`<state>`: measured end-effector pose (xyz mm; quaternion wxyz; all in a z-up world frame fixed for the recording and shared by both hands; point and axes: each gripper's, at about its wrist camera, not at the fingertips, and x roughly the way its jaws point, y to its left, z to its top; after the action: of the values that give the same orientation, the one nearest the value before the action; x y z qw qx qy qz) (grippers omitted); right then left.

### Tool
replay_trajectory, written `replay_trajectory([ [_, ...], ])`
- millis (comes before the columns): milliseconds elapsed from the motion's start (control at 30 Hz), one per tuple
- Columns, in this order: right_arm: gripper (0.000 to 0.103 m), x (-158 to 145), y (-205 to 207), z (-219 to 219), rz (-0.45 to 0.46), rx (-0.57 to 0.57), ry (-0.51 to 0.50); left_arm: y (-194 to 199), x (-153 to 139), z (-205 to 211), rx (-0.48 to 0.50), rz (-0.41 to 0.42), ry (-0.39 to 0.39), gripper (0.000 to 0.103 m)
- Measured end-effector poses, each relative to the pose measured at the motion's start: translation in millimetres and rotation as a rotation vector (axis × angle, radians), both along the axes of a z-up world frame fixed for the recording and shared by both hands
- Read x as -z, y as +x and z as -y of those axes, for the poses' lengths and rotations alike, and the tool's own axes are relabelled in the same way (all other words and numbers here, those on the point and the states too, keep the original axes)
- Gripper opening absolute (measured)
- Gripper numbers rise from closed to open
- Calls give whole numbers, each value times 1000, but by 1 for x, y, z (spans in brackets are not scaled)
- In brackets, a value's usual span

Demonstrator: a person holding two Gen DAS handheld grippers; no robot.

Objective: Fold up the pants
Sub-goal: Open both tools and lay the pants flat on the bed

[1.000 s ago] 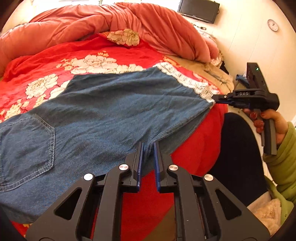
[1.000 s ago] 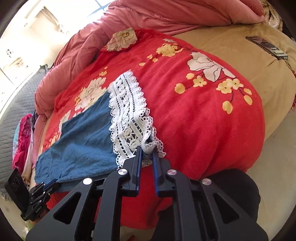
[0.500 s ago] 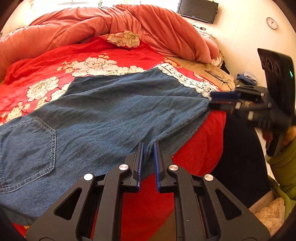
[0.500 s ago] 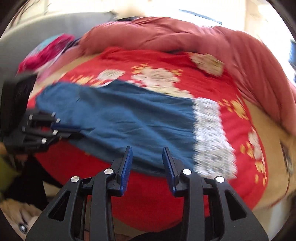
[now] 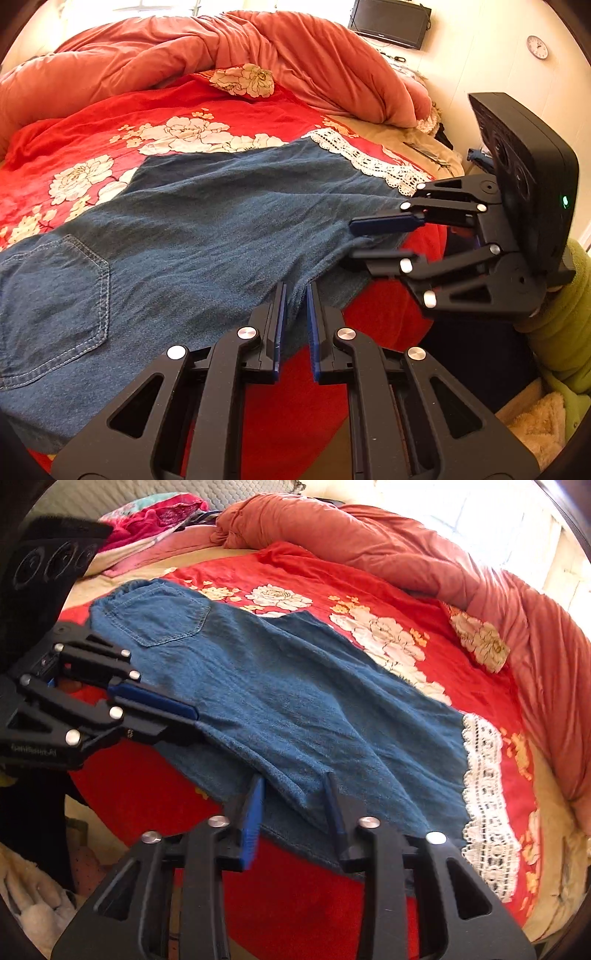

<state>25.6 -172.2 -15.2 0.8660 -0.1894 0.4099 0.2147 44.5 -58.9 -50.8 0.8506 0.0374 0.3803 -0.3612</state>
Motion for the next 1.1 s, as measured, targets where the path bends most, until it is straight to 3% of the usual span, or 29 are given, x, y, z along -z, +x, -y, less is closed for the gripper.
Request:
replay_trajectory([
  [200, 5, -7, -4, 12, -22, 4, 117, 3, 2, 3, -2, -8, 5, 5],
  [300, 4, -15, -9, 19, -37, -1, 179, -3, -8, 0, 24, 8, -30, 2],
  [433, 4, -14, -16, 19, -48, -36, 153, -5, -14, -3, 58, -9, -48, 2],
  [533, 5, -3, -16, 14, -57, -39, 105, -3, -5, 4, 70, -39, -4, 2],
  [633, 12, -2, -16, 16, -80, -38, 131, -2, 0, 5, 76, -60, 9, 2],
  [833, 30, -24, -23, 46, -59, 2, 233, -11, -14, -16, 57, -52, -61, 4],
  [933, 31, -31, -16, 66, -35, 92, 275, -16, -30, -51, -75, -32, -117, 11],
  [967, 33, -31, -12, 70, -32, 120, 287, -17, -38, -68, -151, -18, -131, 19],
  [1033, 41, -29, -2, 77, -36, 181, 309, -19, -48, -95, -321, 25, -83, 29],
  [1100, 43, -22, 8, 82, -63, 225, 335, -21, -54, -120, -457, 67, -20, 30],
])
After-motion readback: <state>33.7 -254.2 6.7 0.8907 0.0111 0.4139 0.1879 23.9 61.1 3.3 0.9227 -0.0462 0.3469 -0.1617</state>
